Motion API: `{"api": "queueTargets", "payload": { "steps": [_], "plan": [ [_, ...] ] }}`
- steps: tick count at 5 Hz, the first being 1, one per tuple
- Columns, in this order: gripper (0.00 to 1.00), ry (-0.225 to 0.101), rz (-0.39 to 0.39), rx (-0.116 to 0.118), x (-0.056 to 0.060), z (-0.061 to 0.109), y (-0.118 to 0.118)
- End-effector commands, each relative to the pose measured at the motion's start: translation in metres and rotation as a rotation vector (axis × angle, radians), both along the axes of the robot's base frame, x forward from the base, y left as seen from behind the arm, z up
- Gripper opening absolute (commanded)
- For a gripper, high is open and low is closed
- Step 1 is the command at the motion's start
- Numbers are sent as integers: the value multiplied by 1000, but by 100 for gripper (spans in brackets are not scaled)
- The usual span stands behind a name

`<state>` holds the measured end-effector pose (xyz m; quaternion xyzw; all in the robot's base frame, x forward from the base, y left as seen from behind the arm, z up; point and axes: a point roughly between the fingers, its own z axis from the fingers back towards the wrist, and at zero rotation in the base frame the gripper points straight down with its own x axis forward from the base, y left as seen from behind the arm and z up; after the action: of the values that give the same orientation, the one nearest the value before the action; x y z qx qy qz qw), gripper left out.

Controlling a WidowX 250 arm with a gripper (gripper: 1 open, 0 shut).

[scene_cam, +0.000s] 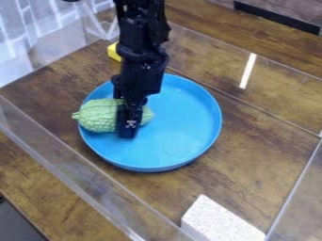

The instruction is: Remove the green object from inside the blue tray and put it on the table

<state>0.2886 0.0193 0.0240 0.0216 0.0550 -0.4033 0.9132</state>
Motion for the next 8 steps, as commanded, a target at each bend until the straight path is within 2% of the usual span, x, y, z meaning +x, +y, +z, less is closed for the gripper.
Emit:
{"api": "queueTargets", "payload": {
  "steps": [1, 7, 8],
  "plan": [
    [0, -39, 9, 8, 9, 11, 6],
    [0, -21, -4, 30, 11, 24, 12],
    [0, -11, -7, 40, 10, 30, 14]
  ]
}}
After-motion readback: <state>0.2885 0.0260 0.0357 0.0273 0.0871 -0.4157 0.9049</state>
